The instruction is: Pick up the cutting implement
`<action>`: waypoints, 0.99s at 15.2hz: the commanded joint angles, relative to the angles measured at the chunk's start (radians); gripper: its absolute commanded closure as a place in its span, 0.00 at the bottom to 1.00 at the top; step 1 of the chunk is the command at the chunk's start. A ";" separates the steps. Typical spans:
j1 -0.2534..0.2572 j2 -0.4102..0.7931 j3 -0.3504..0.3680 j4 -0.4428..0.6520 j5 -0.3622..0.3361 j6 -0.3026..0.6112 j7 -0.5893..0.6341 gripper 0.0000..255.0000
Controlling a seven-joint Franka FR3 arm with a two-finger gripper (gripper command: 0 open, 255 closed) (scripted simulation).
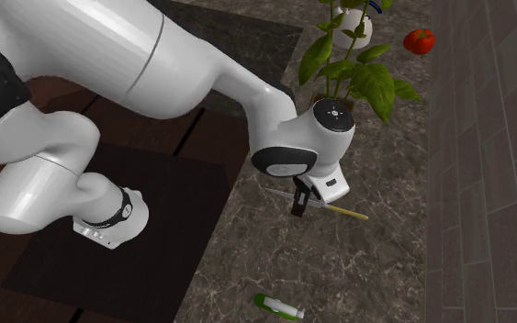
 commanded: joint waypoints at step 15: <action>0.069 0.328 -0.059 0.190 -0.122 0.162 0.124 0.00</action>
